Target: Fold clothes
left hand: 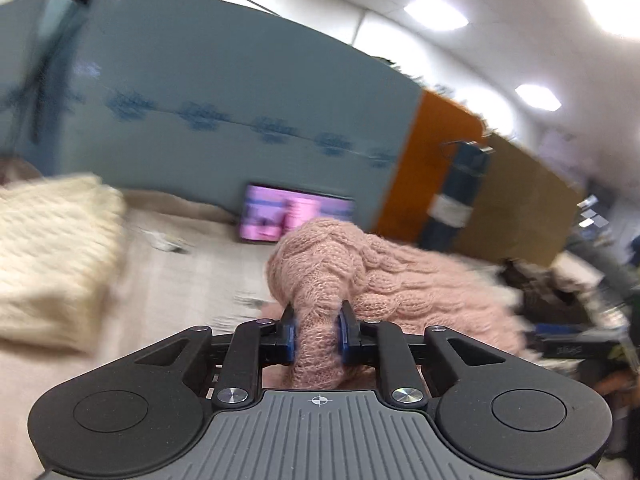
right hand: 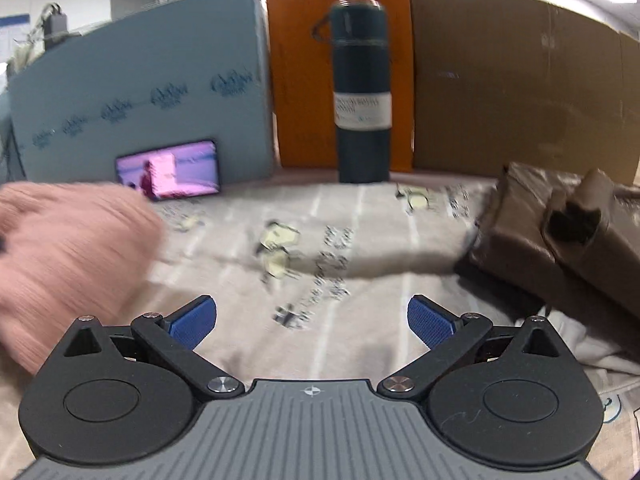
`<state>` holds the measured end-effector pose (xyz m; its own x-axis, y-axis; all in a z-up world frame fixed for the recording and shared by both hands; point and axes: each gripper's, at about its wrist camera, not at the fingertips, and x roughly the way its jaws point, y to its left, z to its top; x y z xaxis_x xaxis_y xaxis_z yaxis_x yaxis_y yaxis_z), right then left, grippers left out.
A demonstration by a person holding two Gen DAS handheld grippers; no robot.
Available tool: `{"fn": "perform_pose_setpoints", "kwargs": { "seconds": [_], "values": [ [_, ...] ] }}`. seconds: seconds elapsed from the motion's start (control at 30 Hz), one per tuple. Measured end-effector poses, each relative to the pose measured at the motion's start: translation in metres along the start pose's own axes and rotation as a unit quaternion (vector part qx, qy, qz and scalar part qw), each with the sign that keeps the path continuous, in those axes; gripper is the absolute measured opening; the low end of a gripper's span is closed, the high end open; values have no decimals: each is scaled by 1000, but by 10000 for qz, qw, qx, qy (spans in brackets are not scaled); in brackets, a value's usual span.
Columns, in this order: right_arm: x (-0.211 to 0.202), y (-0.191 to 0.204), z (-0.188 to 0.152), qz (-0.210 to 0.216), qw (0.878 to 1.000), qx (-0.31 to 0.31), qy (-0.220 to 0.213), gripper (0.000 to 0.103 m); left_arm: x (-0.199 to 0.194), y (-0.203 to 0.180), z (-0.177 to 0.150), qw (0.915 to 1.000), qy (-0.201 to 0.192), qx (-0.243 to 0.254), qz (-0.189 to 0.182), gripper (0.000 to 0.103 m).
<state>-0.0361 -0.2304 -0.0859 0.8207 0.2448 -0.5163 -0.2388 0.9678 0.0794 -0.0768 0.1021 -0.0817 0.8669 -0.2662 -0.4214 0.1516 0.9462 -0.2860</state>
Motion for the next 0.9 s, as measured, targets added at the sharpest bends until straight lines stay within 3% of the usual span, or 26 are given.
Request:
{"fn": "perform_pose_setpoints", "kwargs": {
  "seconds": [0.1, 0.23, 0.43, 0.63, 0.9],
  "values": [
    [3, -4, -3, -74, 9998, 72, 163, 103, 6, 10, -3, 9997, 209, -106, -41, 28],
    [14, -3, -6, -201, 9982, -17, 570, 103, 16, 18, -6, 9989, 321, -283, -206, 50],
    [17, 1, -7, -269, 9977, -140, 612, 103, 29, 42, -13, 9935, 560, -824, -546, 75],
    [17, 2, -7, -295, 9975, -182, 623, 103, 30, 40, -18, 9938, 479, -793, -609, 82],
    [18, 2, -7, -307, 9974, -197, 625, 103, 27, 38, -20, 9942, 449, -731, -654, 82]
  ]
}}
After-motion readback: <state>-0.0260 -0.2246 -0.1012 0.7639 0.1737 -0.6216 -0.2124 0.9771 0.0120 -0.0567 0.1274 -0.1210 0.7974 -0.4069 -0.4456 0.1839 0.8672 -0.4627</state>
